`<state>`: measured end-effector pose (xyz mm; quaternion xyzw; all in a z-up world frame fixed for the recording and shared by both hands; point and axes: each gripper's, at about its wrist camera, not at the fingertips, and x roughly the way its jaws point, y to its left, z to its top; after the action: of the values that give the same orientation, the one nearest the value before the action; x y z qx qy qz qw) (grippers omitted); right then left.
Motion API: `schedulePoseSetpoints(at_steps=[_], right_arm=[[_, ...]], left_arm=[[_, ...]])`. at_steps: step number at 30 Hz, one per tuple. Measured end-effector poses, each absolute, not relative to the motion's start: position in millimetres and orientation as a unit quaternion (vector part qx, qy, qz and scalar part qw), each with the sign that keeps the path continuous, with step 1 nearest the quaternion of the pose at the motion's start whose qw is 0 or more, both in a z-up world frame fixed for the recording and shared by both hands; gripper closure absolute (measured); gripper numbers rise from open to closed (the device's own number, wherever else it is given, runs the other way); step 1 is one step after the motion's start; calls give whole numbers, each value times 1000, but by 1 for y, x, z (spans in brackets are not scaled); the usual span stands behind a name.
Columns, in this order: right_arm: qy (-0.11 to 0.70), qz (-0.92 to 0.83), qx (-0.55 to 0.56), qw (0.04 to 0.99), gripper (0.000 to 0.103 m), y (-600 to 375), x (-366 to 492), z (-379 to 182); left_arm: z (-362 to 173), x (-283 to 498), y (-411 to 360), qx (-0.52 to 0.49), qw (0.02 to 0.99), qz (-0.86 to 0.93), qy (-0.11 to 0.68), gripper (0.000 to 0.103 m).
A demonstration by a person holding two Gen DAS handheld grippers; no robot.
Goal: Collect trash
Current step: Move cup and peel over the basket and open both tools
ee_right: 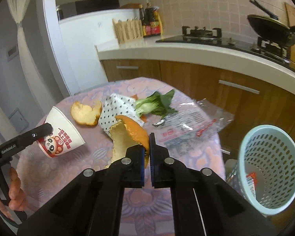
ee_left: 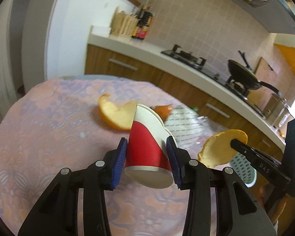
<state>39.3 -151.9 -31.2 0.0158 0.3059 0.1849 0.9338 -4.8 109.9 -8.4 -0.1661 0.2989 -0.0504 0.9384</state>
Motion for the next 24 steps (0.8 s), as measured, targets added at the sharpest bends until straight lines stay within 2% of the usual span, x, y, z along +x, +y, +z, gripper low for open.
schedulePoseSetpoints(at_steps=[14,20,24], right_arm=[[268,60,78,958,100,-289,19,-4],[279,-5,94,956,100,-346,23,-18],[319,-41,126,938,100,-385,37,-44]], left_arm=[[31,23,-19,-106,939,-170,281,64],[28,51,-91,-80,926,-220,297,64],[18,74,-147,-45,916,-243,317,64]])
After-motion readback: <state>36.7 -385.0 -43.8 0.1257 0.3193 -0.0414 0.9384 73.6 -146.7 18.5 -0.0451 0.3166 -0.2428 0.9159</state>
